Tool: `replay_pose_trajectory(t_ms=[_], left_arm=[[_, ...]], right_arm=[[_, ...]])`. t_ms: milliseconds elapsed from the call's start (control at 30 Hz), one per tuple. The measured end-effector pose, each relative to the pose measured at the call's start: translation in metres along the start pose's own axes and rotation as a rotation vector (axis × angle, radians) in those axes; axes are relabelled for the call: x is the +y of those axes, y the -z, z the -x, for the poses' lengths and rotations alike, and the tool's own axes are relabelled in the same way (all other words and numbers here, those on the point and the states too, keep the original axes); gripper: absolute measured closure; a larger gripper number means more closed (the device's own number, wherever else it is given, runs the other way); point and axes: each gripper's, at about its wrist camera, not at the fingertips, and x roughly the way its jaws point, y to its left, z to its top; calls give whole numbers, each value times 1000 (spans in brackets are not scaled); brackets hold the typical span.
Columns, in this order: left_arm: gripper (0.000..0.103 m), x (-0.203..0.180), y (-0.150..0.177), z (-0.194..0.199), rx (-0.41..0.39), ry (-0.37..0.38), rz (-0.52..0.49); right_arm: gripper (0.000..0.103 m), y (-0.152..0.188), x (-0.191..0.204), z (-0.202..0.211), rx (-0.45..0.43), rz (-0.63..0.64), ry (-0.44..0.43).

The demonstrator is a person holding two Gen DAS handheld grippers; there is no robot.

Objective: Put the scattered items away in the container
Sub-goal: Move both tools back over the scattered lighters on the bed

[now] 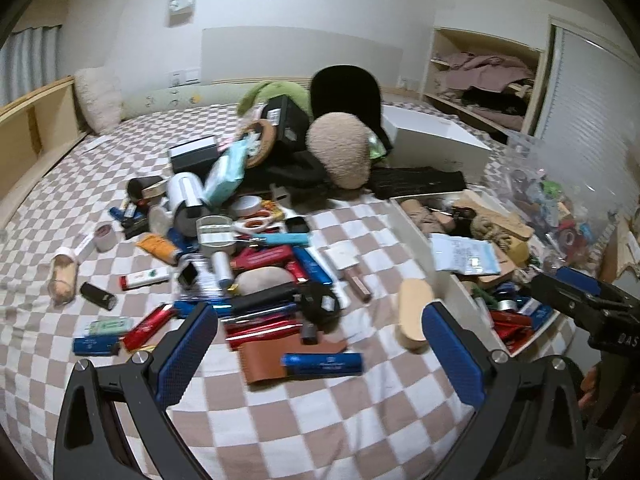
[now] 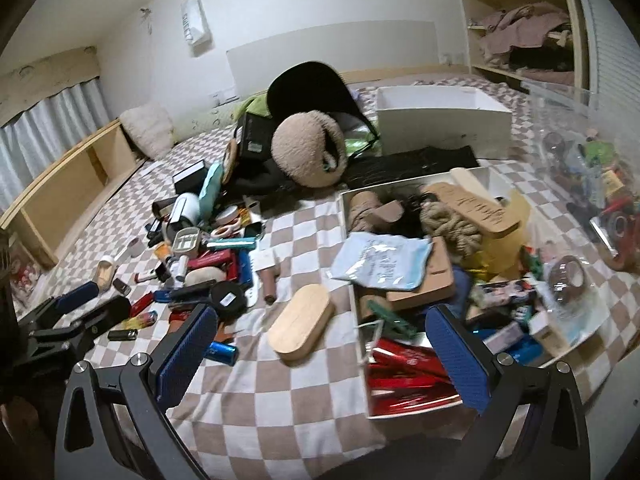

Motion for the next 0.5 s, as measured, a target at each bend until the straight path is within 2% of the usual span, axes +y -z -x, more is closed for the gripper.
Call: replay_pose_trajectory(t_ms=[333,500], left_arm=[[0,50,8,-16,8,-88,69],[0,72,17,-29,25,-118,119]], right_arm=[[0,11,27,-37,85,30,-44],[0,25,44,-54,126,5,-86]])
